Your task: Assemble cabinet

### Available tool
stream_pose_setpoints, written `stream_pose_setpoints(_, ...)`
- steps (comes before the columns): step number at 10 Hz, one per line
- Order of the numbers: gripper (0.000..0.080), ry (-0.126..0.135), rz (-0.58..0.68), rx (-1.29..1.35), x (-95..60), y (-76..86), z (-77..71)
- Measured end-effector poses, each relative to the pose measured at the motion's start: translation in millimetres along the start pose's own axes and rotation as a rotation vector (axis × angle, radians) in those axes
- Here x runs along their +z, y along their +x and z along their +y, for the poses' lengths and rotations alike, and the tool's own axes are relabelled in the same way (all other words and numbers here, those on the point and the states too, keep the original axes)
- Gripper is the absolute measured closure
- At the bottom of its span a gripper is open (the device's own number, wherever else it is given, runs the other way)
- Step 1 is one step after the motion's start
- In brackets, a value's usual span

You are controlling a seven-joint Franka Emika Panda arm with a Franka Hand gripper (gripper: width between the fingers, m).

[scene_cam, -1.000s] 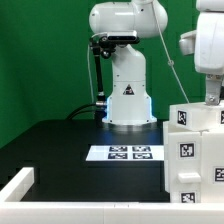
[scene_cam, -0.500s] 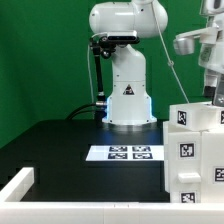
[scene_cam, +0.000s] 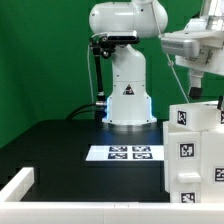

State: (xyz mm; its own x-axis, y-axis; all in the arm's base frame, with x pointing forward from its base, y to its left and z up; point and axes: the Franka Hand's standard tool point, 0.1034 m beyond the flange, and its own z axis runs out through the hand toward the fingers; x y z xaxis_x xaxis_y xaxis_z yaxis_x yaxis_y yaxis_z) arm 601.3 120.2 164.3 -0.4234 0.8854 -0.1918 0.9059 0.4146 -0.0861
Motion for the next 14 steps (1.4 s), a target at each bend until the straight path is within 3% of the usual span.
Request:
stream_pose_setpoints(3, 0.0151, 0.019, -0.005, 0.005, 13.5, 4.1, -0.4)
stream_pose_setpoints(7, 0.0161, 0.024, -0.005, 0.066, 16.2, 4.3, -2.0)
stream_pose_setpoints(8, 0.0239, 0.024, -0.006, 0.081, 16.2, 4.1, -2.0)
stream_pose_setpoints(9, 0.0239, 0.024, -0.006, 0.123, 16.3, 4.0, -2.1)
stream_pose_setpoints(12, 0.0239, 0.034, -0.006, 0.369, 17.3, 4.3, -4.2)
stream_pose_setpoints(14, 0.0241, 0.064, -0.01, 0.609, 17.8, 3.9, -7.8)
